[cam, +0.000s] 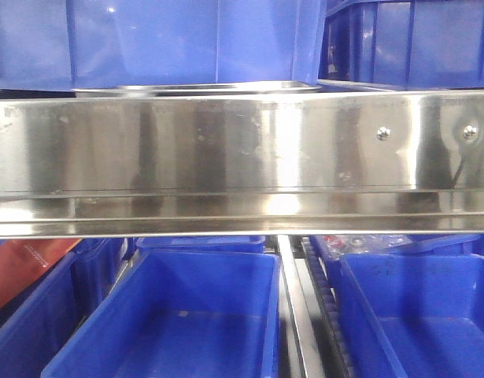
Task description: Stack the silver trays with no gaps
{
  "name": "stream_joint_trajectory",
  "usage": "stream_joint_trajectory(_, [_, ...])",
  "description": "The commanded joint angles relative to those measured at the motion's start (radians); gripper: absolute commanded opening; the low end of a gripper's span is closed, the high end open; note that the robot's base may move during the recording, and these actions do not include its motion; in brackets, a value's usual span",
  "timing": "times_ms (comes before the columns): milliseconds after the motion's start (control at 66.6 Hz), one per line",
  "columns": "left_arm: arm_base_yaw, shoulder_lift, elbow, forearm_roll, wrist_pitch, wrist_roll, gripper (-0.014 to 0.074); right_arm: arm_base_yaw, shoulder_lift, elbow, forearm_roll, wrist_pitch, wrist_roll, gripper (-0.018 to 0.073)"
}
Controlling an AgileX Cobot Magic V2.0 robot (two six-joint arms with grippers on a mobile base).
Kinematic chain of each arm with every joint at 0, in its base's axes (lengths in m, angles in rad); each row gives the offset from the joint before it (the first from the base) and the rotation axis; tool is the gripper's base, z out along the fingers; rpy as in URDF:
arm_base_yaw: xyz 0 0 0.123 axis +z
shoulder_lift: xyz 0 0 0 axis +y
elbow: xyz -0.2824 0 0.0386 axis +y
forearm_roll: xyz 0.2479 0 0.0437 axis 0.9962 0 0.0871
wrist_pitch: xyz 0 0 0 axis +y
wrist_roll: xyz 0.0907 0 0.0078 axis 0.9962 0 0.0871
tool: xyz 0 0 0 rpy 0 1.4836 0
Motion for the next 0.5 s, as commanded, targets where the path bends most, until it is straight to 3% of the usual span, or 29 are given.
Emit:
stream_joint_trajectory(0, [-0.002,0.108,-0.070,-0.019,0.042,-0.008,-0.0010,0.047,0.051,-0.019,-0.005,-0.023,0.053,-0.0011])
stream_joint_trajectory(165, [-0.002,0.300,-0.189,-0.016,0.042,-0.059,-0.0010,0.214,0.161,-0.050,-0.228,-0.080,0.313,-0.0011])
stream_joint_trajectory(270, [-0.016,0.408,-0.268,-0.011,0.044,-0.082,-0.0010,0.307,0.264,-0.111,-0.309,-0.054,0.407,-0.0011])
stream_joint_trajectory(405, [-0.111,0.529,-0.352,0.058,0.074,-0.172,-0.0010,0.357,0.412,-0.236,-0.310,0.008,0.429,-0.0011])
stream_joint_trajectory(480, [-0.195,0.595,-0.393,0.166,0.091,-0.260,-0.0010,0.368,0.493,-0.313,-0.310,0.036,0.429,-0.0011])
